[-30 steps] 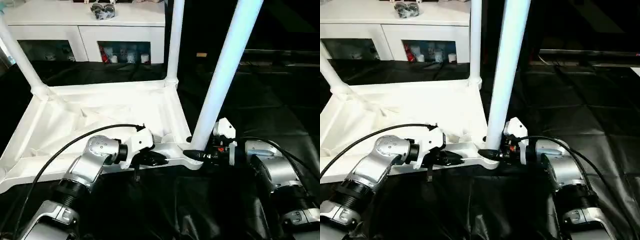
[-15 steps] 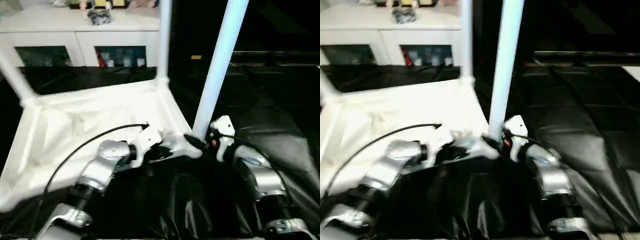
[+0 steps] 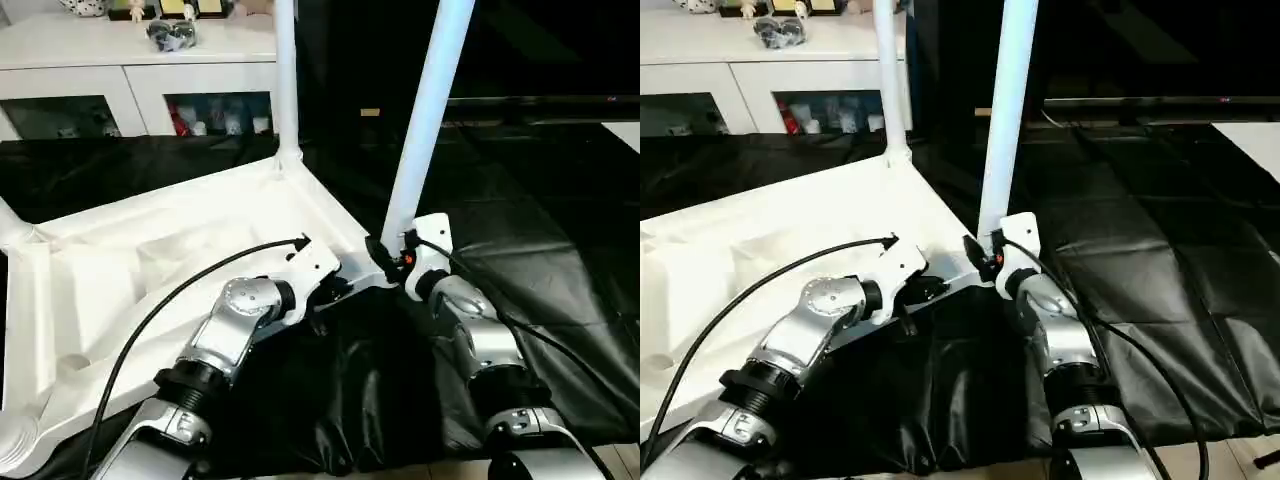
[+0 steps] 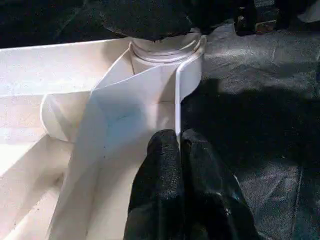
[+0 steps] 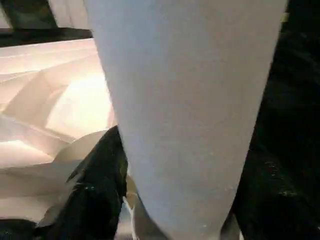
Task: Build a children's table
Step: Rotate leg to tighten
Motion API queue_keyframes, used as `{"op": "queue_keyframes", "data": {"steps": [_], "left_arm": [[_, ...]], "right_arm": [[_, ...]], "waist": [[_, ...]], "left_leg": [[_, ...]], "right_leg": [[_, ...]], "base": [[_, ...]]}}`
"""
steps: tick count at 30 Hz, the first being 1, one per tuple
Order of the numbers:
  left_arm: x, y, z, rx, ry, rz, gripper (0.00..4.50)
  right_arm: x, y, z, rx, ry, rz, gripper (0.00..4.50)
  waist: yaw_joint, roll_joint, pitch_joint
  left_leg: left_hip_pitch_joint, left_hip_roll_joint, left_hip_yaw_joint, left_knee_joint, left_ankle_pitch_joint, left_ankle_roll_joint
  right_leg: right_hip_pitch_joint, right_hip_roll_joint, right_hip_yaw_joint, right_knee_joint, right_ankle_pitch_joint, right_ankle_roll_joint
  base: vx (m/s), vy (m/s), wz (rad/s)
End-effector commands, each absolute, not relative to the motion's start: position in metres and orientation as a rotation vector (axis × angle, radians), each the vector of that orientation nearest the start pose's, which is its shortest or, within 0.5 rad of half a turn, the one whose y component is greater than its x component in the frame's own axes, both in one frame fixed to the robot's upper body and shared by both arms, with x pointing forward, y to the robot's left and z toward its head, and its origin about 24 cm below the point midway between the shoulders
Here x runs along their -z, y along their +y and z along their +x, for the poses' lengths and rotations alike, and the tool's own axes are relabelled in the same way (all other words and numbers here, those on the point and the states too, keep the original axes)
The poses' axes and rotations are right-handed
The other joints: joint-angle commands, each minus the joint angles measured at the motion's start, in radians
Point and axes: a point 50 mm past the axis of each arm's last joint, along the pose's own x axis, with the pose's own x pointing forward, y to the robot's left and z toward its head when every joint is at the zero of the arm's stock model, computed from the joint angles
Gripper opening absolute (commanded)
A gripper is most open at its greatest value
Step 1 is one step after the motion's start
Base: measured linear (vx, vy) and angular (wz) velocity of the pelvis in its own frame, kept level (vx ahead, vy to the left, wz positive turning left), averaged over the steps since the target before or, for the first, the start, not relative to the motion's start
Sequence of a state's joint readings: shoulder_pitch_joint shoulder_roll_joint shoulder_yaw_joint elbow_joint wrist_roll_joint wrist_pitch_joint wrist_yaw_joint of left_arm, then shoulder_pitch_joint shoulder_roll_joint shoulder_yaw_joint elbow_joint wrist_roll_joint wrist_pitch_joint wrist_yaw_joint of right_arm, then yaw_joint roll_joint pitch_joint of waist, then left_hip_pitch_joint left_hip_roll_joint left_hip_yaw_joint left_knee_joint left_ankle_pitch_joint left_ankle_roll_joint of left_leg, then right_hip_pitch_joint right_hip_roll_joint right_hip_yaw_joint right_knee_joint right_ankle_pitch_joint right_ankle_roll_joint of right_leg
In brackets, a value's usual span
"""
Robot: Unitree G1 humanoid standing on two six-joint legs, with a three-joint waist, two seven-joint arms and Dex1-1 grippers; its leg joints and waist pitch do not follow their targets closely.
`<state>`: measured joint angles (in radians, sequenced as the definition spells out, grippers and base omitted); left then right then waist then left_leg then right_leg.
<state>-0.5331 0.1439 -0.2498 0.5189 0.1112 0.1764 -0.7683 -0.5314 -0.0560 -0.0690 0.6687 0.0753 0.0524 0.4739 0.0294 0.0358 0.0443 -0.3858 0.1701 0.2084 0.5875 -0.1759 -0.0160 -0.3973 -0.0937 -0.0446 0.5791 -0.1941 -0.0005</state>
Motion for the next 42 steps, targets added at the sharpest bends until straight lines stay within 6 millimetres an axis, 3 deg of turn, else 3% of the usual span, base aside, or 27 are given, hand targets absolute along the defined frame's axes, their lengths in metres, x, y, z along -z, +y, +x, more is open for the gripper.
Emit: {"op": "queue_keyframes", "data": {"steps": [1,5,6,7,8,10,16,20,21,25,31,33,38,40,42], "left_arm": [[-0.067,0.061,0.321,1.083,0.173,0.337,0.00],[-0.065,0.072,0.319,1.111,0.183,0.349,0.00],[-0.064,0.076,0.319,1.122,0.191,0.353,0.00],[-0.064,0.077,0.318,1.124,0.192,0.353,0.00],[-0.064,0.086,0.315,1.167,0.204,0.345,0.00],[-0.063,0.093,0.311,1.206,0.216,0.356,0.00],[-0.062,0.108,0.308,1.278,0.262,0.376,0.00],[-0.062,0.112,0.308,1.291,0.273,0.373,0.00],[-0.062,0.113,0.308,1.296,0.275,0.372,0.00],[-0.063,0.114,0.308,1.308,0.279,0.370,0.00],[-0.062,0.116,0.307,1.320,0.284,0.360,0.00],[-0.060,0.115,0.307,1.320,0.286,0.357,0.00],[-0.059,0.110,0.309,1.280,0.277,0.338,0.00],[-0.059,0.105,0.311,1.242,0.264,0.330,0.00],[-0.061,0.097,0.315,1.173,0.242,0.324,0.00]], "right_arm": [[-0.023,-0.083,0.324,-0.771,0.282,0.047,3.13],[-0.023,-0.092,0.320,-0.867,0.292,0.003,3.24],[-0.022,-0.095,0.318,-0.912,0.301,-0.019,3.24],[-0.022,-0.096,0.317,-0.918,0.302,-0.021,3.24],[-0.022,-0.103,0.311,-1.033,0.325,-0.051,3.24],[-0.023,-0.109,0.306,-1.124,0.336,-0.065,3.24],[-0.026,-0.121,0.294,-1.317,0.374,-0.096,3.24],[-0.026,-0.127,0.290,-1.377,0.409,-0.100,3.24],[-0.026,-0.128,0.289,-1.391,0.418,-0.098,2.92],[-0.027,-0.131,0.286,-1.422,0.436,-0.081,2.86],[-0.024,-0.131,0.284,-1.445,0.459,-0.104,2.28],[-0.024,-0.131,0.284,-1.438,0.458,-0.102,2.17],[-0.023,-0.130,0.283,-1.391,0.434,-0.087,2.05],[-0.019,-0.126,0.284,-1.325,0.426,-0.074,2.01],[-0.012,-0.117,0.290,-1.187,0.384,-0.060,1.99]], "waist": [[-0.001,-0.011,-0.052],[0.001,-0.011,-0.054],[0.002,-0.019,-0.056],[0.006,-0.016,-0.056],[0.008,-0.024,-0.058],[0.013,-0.019,-0.058],[0.024,-0.019,-0.060],[0.037,-0.017,-0.057],[0.039,-0.019,-0.056],[0.043,-0.022,-0.055],[0.045,-0.016,-0.060],[0.046,-0.018,-0.062],[0.048,-0.018,-0.060],[0.048,-0.019,-0.058],[0.040,-0.017,-0.053]], "left_leg": [[0.027,0.060,-0.040,-0.093,-0.407,-0.018],[0.022,0.061,-0.036,-0.088,-0.352,0.004],[0.023,0.061,-0.034,-0.087,-0.341,0.008],[0.025,0.062,-0.032,-0.085,-0.327,0.016],[0.021,0.062,-0.033,-0.083,-0.305,0.028],[0.021,0.064,-0.029,-0.080,-0.272,0.046],[0.023,0.067,-0.023,-0.074,-0.218,0.068],[0.029,0.070,-0.023,-0.077,-0.261,0.046],[0.031,0.070,-0.023,-0.079,-0.277,0.035],[0.031,0.071,-0.024,-0.082,-0.293,0.018],[0.031,0.068,-0.023,-0.078,-0.258,0.018],[0.031,0.068,-0.022,-0.076,-0.245,0.025],[0.031,0.069,-0.022,-0.078,-0.256,0.025],[0.033,0.068,-0.023,-0.079,-0.276,0.015],[0.036,0.067,-0.027,-0.085,-0.338,-0.016]], "right_leg": [[0.021,-0.059,0.035,-0.078,-0.320,-0.171],[0.025,-0.061,0.036,-0.073,-0.286,-0.190],[0.026,-0.060,0.035,-0.073,-0.276,-0.193],[0.025,-0.059,0.035,-0.070,-0.263,-0.200],[0.031,-0.060,0.034,-0.066,-0.252,-0.205],[0.030,-0.058,0.034,-0.063,-0.215,-0.215],[0.032,-0.052,0.030,-0.047,-0.129,-0.257],[0.026,-0.055,0.032,-0.054,-0.199,-0.249],[0.026,-0.055,0.033,-0.056,-0.222,-0.244],[0.024,-0.056,0.035,-0.058,-0.258,-0.225],[0.027,-0.054,0.035,-0.053,-0.194,-0.231],[0.029,-0.053,0.035,-0.050,-0.165,-0.239],[0.028,-0.053,0.034,-0.054,-0.188,-0.236],[0.027,-0.054,0.035,-0.057,-0.220,-0.229],[0.020,-0.057,0.037,-0.067,-0.309,-0.207]], "base": [[0.000,0.000,0.00],[0.000,0.000,0.00],[0.000,0.000,0.00],[0.000,0.000,0.00],[0.000,0.000,0.00],[0.028,-0.013,0.01],[0.000,0.000,0.00],[0.000,0.000,0.00],[0.000,0.000,0.00],[0.000,0.000,0.00],[0.000,0.000,0.00],[0.000,0.000,0.00],[0.000,0.000,0.00],[0.000,0.000,0.00],[0.000,0.000,0.00]]}}
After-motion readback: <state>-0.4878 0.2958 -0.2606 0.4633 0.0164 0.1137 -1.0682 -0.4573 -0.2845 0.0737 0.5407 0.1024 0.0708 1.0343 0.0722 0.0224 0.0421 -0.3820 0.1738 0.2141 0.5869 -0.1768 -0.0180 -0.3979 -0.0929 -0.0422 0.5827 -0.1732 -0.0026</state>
